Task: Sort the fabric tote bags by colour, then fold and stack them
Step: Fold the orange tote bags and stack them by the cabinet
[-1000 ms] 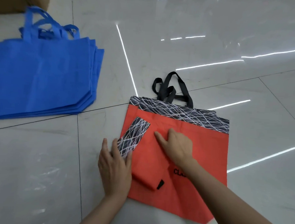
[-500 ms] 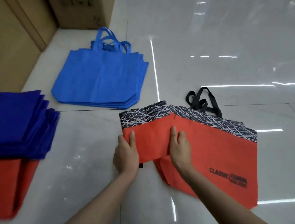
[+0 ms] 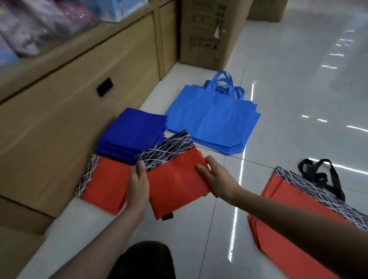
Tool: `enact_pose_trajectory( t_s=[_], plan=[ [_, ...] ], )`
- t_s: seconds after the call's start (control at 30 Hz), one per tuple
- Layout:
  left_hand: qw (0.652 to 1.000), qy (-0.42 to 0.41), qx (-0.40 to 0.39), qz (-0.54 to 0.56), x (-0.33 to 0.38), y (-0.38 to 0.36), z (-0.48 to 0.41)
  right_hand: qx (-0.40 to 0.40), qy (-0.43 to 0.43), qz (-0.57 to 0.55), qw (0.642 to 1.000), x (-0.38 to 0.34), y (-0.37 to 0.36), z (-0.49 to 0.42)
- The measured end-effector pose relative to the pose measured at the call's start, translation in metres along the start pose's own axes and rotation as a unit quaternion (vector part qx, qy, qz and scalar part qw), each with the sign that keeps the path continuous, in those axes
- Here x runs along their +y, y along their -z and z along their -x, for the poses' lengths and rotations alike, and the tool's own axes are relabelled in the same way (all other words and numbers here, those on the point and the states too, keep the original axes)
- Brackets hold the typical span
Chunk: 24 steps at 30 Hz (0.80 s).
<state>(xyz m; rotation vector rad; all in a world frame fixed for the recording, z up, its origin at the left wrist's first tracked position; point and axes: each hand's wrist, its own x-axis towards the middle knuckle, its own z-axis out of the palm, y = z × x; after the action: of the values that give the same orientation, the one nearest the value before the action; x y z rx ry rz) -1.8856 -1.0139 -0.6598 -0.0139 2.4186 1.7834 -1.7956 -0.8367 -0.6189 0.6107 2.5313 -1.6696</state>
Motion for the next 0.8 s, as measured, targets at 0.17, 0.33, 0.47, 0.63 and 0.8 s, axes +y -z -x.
enact_pose_trajectory(
  t_s=[0.17, 0.33, 0.47, 0.63, 0.8],
  plan=[
    [0.992, 0.000, 0.126, -0.011, -0.031, 0.060, -0.028, -0.046, 0.039, 0.058, 0.996, -0.021, -0.069, -0.040],
    [0.970, 0.008, 0.243, -0.016, -0.064, 0.095, -0.041, -0.080, -0.035, -0.020, 0.996, -0.020, -0.132, -0.073],
    [0.939, 0.082, 0.332, -0.017, -0.101, 0.116, -0.062, -0.131, -0.171, -0.215, 0.953, -0.027, -0.172, -0.100],
    [0.926, 0.148, 0.317, -0.143, -0.126, 0.131, -0.073, -0.045, -0.256, -0.270, 0.927, -0.014, -0.222, -0.132],
    [0.906, -0.032, -0.013, -0.423, -0.149, 0.120, -0.078, 0.023, -0.286, -0.257, 0.923, 0.004, -0.244, -0.163]
  ],
)
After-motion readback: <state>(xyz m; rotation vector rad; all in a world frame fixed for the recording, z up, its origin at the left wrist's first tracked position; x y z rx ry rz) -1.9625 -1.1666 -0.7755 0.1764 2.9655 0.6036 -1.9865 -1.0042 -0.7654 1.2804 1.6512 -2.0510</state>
